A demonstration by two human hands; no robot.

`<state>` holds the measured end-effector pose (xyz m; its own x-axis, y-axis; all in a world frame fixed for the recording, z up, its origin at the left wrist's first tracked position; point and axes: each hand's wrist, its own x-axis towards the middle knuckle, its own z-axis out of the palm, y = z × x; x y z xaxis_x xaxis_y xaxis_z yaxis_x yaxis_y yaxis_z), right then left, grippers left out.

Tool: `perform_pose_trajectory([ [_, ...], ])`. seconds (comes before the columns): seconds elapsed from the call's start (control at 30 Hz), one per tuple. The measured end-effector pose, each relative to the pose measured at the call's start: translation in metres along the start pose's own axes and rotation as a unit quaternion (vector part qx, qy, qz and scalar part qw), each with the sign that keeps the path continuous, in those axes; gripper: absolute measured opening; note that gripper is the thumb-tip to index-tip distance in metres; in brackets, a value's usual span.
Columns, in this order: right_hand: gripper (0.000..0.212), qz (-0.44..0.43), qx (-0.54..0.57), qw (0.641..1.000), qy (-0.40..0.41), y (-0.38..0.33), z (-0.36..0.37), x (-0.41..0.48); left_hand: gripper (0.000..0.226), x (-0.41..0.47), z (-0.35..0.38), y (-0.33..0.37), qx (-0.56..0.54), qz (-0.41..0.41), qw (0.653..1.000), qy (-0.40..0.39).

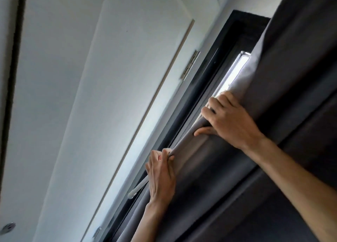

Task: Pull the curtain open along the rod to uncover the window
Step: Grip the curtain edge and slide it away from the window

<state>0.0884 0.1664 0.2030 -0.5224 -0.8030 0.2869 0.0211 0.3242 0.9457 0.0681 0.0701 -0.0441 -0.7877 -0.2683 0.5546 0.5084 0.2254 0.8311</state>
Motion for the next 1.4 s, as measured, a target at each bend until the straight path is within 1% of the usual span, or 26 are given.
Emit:
perform_pose_trajectory([
  [0.07, 0.070, 0.009, -0.010, 1.000, 0.001, 0.003, -0.010, -0.012, 0.022, -0.005, -0.001, 0.008, 0.000, 0.020, 1.000, 0.008],
  [0.17, 0.070, 0.025, -0.013, 1.000, -0.003, 0.011, -0.027, -0.032, 0.025, -0.014, -0.005, 0.025, 0.009, 0.047, 0.999, 0.023],
  [0.37, 0.067, 0.067, -0.014, 0.998, 0.001, 0.037, -0.071, -0.085, 0.020, -0.041, -0.009, 0.071, 0.023, 0.071, 0.997, 0.004],
  [0.4, 0.067, 0.076, -0.013, 0.997, -0.002, 0.041, -0.079, -0.096, 0.022, -0.046, -0.008, 0.081, 0.027, 0.078, 0.997, 0.004],
  [0.5, 0.065, 0.099, -0.014, 0.995, -0.009, 0.056, -0.107, -0.135, 0.041, -0.068, -0.002, 0.114, 0.039, 0.092, 0.995, 0.006],
  [0.53, 0.064, 0.103, -0.014, 0.995, -0.010, 0.062, -0.117, -0.148, 0.044, -0.077, 0.001, 0.126, 0.040, 0.091, 0.995, 0.006],
  [0.6, 0.062, 0.109, -0.016, 0.994, -0.011, 0.075, -0.136, -0.175, 0.040, -0.097, 0.008, 0.151, 0.035, 0.091, 0.995, 0.004],
  [0.7, 0.061, 0.115, -0.033, 0.993, -0.013, 0.100, -0.164, -0.223, 0.025, -0.129, 0.022, 0.193, 0.005, 0.104, 0.995, -0.009],
  [0.8, 0.066, 0.142, -0.040, 0.989, -0.028, 0.124, -0.192, -0.274, 0.027, -0.160, 0.041, 0.233, -0.014, 0.123, 0.992, -0.025],
  [0.93, 0.066, 0.176, -0.066, 0.981, -0.039, 0.149, -0.228, -0.340, 0.018, -0.200, 0.069, 0.282, -0.024, 0.148, 0.988, -0.044],
  [1.1, 0.065, 0.199, -0.085, 0.972, -0.094, 0.178, -0.269, -0.421, 0.017, -0.255, 0.098, 0.339, -0.068, 0.184, 0.978, -0.076],
  [1.17, 0.067, 0.212, -0.091, 0.964, -0.132, 0.190, -0.289, -0.455, 0.023, -0.277, 0.110, 0.366, -0.089, 0.197, 0.972, -0.091],
  [1.23, 0.071, 0.226, -0.092, 0.953, -0.181, 0.202, -0.310, -0.486, 0.034, -0.301, 0.122, 0.394, -0.107, 0.209, 0.967, -0.099],
  [1.33, 0.077, 0.242, -0.092, 0.941, -0.219, 0.218, -0.339, -0.534, 0.042, -0.342, 0.142, 0.430, -0.131, 0.207, 0.962, -0.118],
  [1.4, 0.079, 0.243, -0.103, 0.936, -0.234, 0.226, -0.356, -0.565, 0.037, -0.370, 0.154, 0.451, -0.130, 0.196, 0.963, -0.130],
])
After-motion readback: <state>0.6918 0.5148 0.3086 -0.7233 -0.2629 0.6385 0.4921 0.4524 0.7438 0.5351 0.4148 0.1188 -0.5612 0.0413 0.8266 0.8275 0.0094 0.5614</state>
